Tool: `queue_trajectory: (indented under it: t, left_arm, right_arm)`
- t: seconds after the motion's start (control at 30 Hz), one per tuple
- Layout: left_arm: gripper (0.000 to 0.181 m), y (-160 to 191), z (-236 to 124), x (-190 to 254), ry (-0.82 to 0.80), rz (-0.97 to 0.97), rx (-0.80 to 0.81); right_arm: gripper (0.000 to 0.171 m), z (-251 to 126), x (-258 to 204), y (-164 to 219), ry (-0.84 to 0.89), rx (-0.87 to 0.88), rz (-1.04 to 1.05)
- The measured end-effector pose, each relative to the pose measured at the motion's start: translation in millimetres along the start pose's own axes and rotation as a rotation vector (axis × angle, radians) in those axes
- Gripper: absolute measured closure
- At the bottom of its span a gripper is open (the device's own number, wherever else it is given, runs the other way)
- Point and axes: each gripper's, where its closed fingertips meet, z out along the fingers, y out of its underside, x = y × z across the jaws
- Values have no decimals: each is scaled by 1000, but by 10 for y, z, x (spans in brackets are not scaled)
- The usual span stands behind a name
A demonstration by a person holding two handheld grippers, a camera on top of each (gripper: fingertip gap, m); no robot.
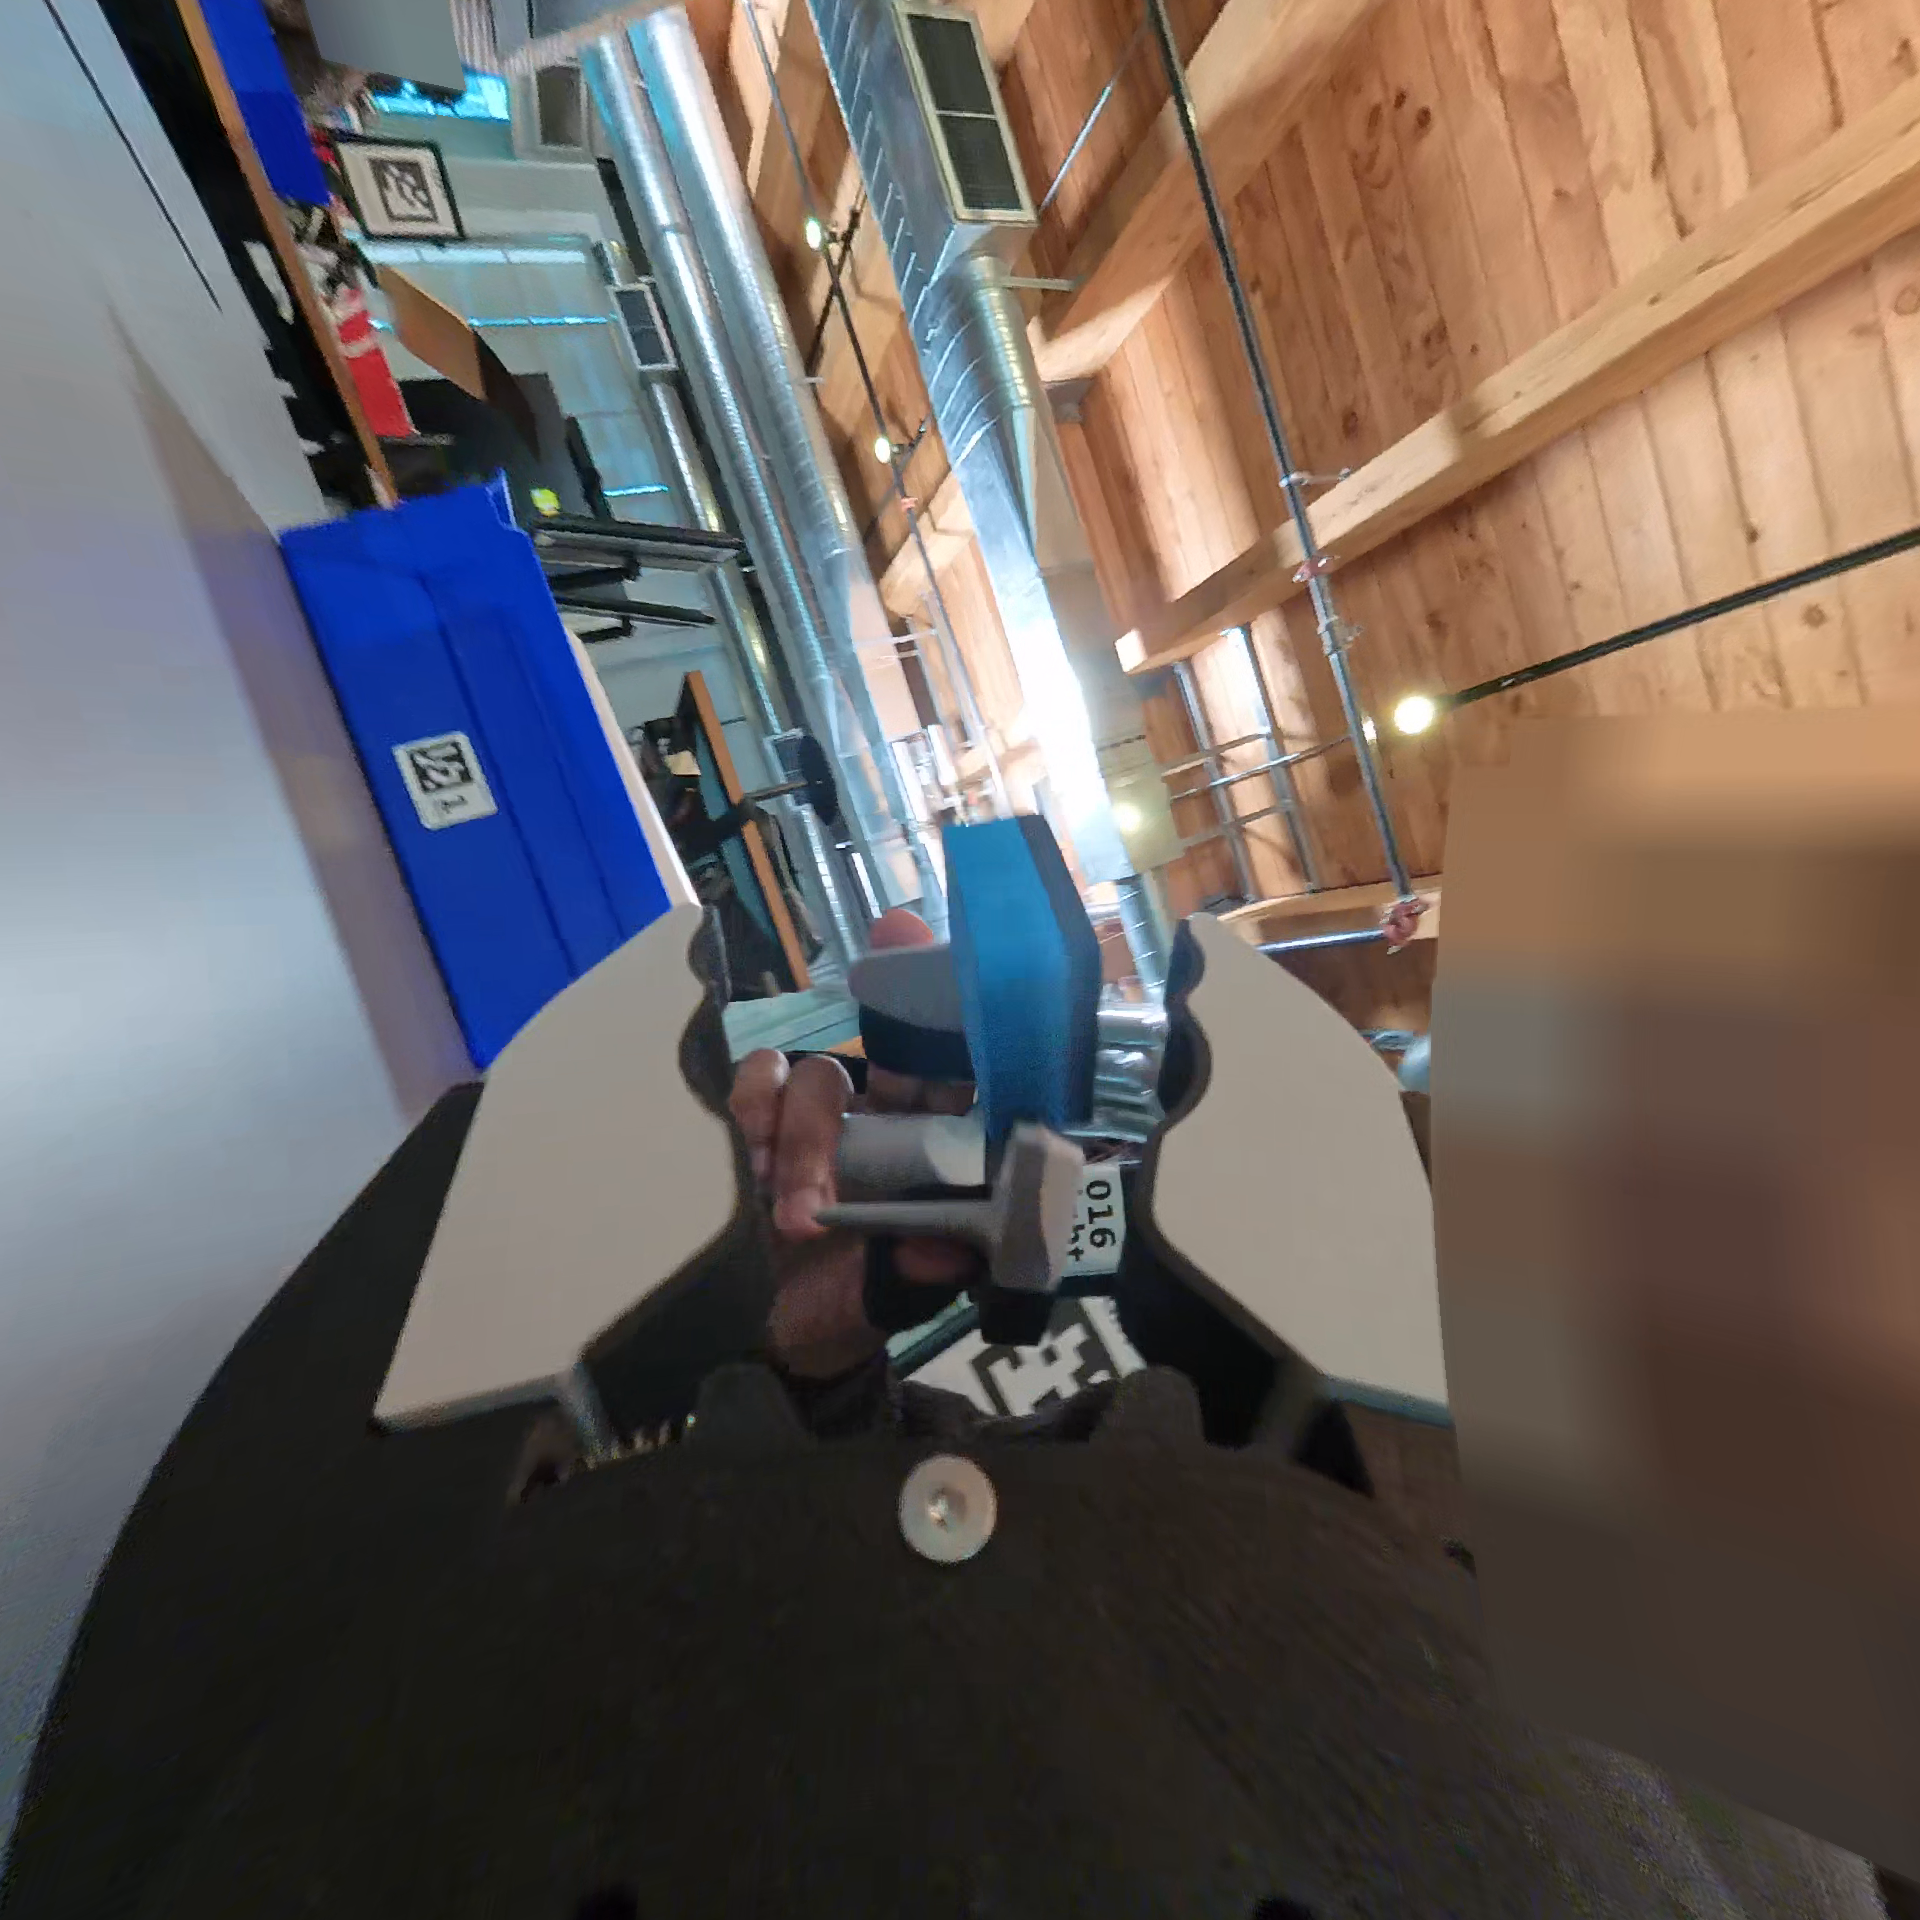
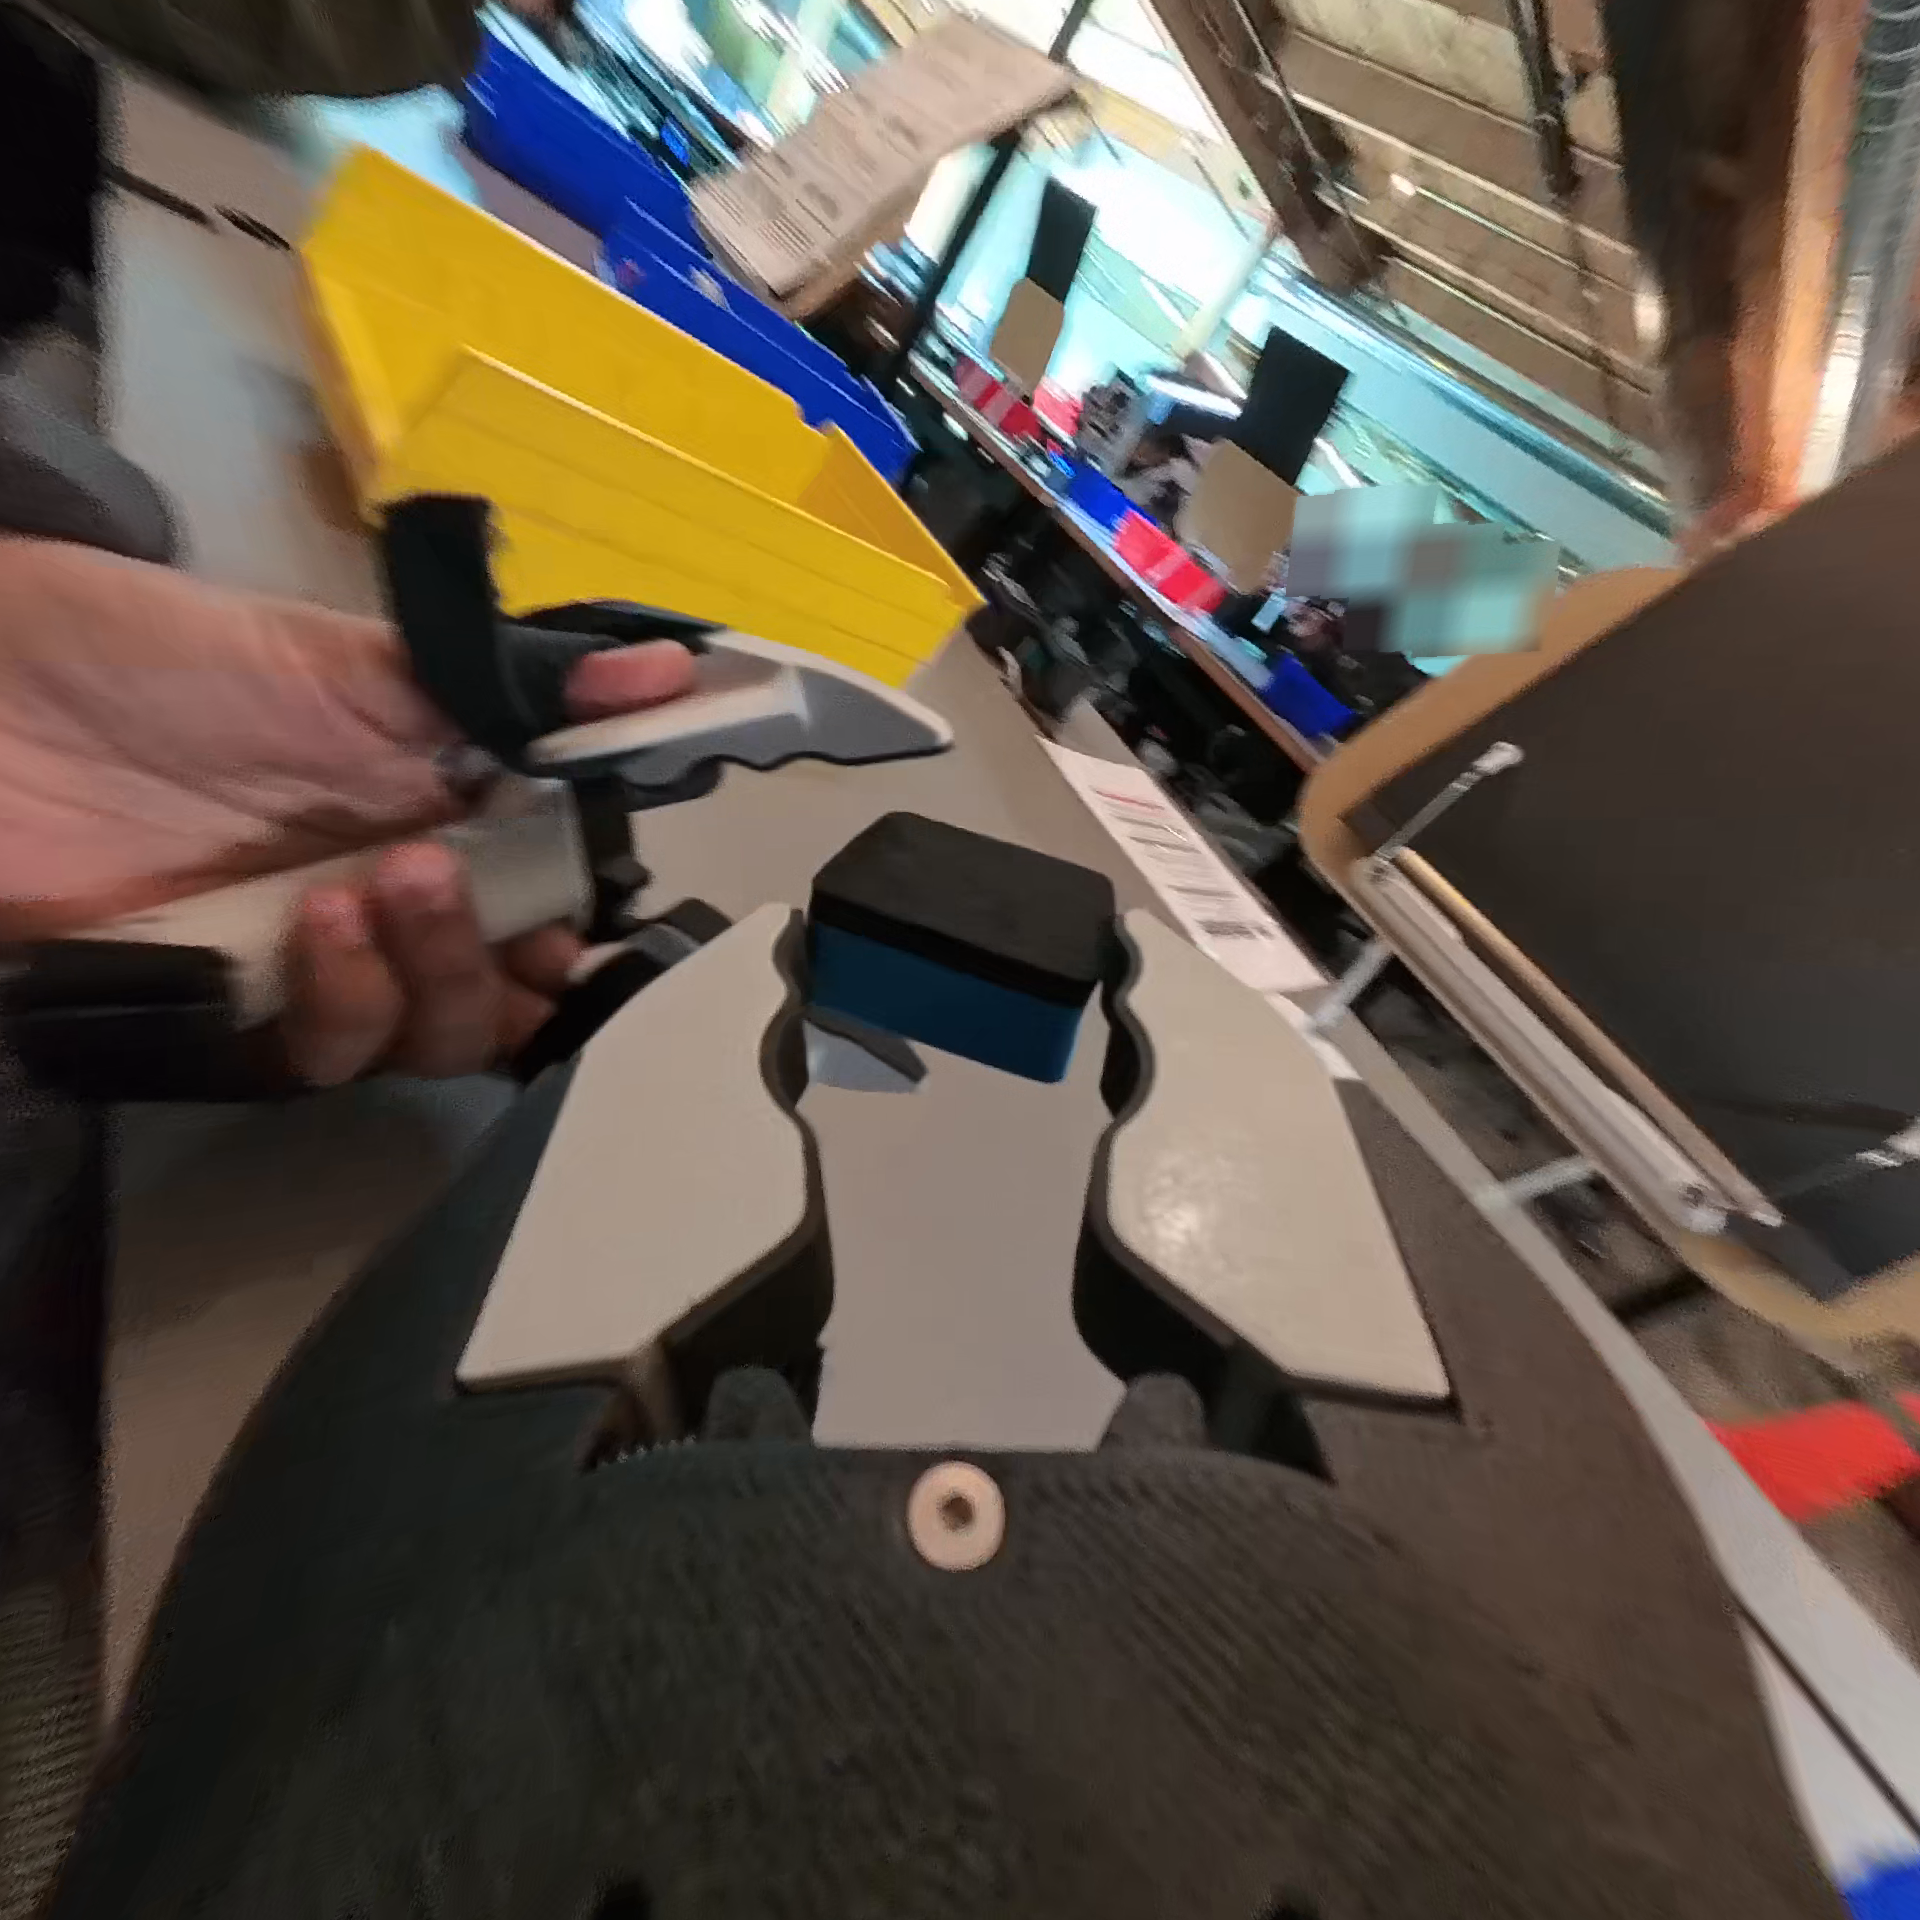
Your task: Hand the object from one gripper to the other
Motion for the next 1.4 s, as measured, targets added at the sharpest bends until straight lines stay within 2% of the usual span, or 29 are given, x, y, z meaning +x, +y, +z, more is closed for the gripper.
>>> queue_trajectory:
  t: [0.13, 0.23, 0.33, 0.4, 0.47, 0.57, 0.7, 0.73, 0.8, 0.83, 1.17, 1.23, 1.33, 1.4]
  left_arm:
    - [76, -54, 80, 127, 9, 183, -89]
    - [72, 150, 166, 318, 90, 386, -301]
    - [68, 428, 120, 350, 106, 675, -562]
    - [76, 531, 58, 352, 120, 845, -653]
    - [84, 582, 23, 366, 134, 936, -687]
    - [95, 652, -6, 374, 156, 939, -719]
    - [100, 745, -47, 305, 146, 918, -788]
    - [104, 766, -56, 309, 153, 924, -797]
    - [126, 815, -95, 322, 178, 945, -836]
    - [128, 823, -102, 319, 177, 957, -846]
    - [128, 770, -76, 323, 141, 973, -829]
    - [128, 699, -54, 302, 111, 949, -800]
    - [126, 567, -28, 188, 8, 833, -768]
    - [126, 506, -51, 53, -84, 645, -772]
  right_arm:
    - [116, -139, -253, -93, -254, 123, 63]
    - [116, -251, -319, -121, -385, 161, 146]
    - [116, -359, -269, -215, -503, 232, 339]
    - [116, -415, -191, -260, -559, 267, 469]
    - [116, -451, -136, -266, -594, 287, 545]
    - [116, -464, -119, -245, -617, 292, 579]
    - [116, -472, -190, -268, -651, 293, 570]
    - [116, -470, -208, -267, -654, 289, 562]
    - [116, -468, -234, -266, -661, 287, 555]
    - [116, -472, -240, -271, -668, 291, 560]
    - [115, -441, -192, -252, -639, 330, 570]
    - [97, -385, -79, -228, -544, 350, 562]
    - [83, -346, 41, -197, -439, 361, 522]
    - [82, -319, 55, -163, -392, 343, 460]
